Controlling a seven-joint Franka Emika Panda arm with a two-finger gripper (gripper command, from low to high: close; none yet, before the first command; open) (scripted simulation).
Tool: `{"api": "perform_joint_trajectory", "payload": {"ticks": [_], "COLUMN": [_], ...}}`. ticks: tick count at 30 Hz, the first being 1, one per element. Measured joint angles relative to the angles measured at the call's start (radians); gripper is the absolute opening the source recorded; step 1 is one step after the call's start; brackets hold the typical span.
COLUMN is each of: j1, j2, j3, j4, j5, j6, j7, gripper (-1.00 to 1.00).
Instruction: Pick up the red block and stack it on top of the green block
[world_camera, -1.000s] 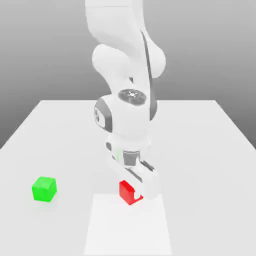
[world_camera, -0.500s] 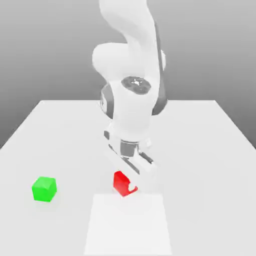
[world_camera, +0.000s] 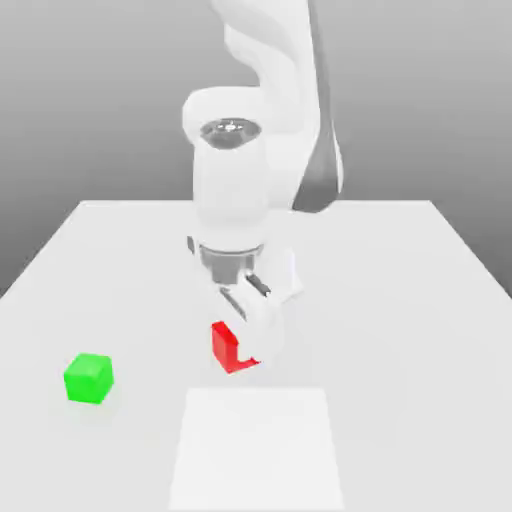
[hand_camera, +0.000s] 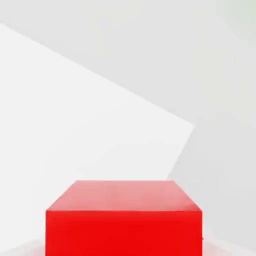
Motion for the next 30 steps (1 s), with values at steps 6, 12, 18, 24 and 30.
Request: {"api": "perform_joint_trajectory", "payload": {"ticks": [6,12,18,24,30], "j1": [-0.111,-0.212,-0.306,-0.319,-0.323], "j2": [0.009,0.019,0.028,0.207,0.241], "j3": [-0.068,-0.142,-0.217,-0.222,-0.213], "j4": [0.049,0.097,0.146,0.161,0.163], "j5": [-0.033,-0.056,-0.070,-0.021,-0.005], "j6": [-0.039,-0.079,-0.117,0.045,0.077], "j7": [0.061,0.116,0.165,0.138,0.126], "gripper": [-1.00,-1.00,-1.00,-1.00,1.00]}}
